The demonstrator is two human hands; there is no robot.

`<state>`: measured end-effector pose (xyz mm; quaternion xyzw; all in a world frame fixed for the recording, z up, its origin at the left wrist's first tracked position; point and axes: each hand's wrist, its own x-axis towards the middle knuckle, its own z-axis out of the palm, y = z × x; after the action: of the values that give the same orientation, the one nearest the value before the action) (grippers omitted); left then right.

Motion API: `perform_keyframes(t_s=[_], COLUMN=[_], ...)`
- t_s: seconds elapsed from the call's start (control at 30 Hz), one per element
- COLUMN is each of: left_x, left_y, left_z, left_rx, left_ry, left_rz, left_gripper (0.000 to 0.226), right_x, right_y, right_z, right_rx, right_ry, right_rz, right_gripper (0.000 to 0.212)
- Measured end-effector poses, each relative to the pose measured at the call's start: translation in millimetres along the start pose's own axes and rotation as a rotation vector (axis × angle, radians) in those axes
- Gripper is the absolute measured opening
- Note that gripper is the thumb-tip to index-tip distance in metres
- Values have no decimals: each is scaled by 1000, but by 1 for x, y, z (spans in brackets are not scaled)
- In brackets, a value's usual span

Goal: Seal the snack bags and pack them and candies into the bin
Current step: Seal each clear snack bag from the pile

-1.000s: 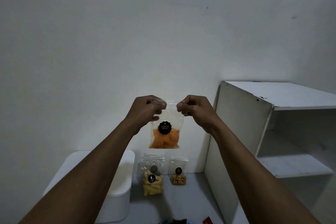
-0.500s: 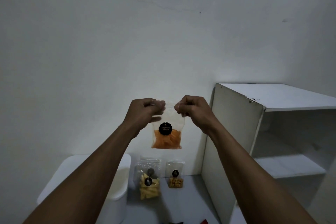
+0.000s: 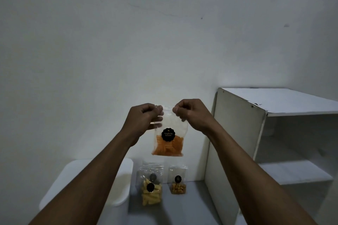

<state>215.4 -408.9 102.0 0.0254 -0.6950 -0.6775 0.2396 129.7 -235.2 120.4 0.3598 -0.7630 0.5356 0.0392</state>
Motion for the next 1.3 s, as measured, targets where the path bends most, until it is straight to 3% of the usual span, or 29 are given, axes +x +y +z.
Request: perform_keyframes(t_s=[0.3,0.5,0.67,0.8,0.97,1.3], left_x=[0,-3,0,4,0,11], left_y=[-2,3,5,7,4,-10], left_z=[-3,-3,-10,-17,-14,-12], left_rx=[101,29,117,37,-38,215], left_ry=[72,-4,106,182,81,60], left_rz=[107,12,108,105,2,97], left_gripper=[9,11,10,13,13,6], right_x=[3,6,4,3,2,-4], right_y=[-10,-12,-8,-4,-1,-1], right_z=[10,13,18,16,17,13], right_rx=[-64,-129,-9,153,114,134], right_ry=[-106,-106,-96,-63,10,-136], right_rz=[0,-21,-11,44,10,110], right_gripper=[11,14,14,14,13,15])
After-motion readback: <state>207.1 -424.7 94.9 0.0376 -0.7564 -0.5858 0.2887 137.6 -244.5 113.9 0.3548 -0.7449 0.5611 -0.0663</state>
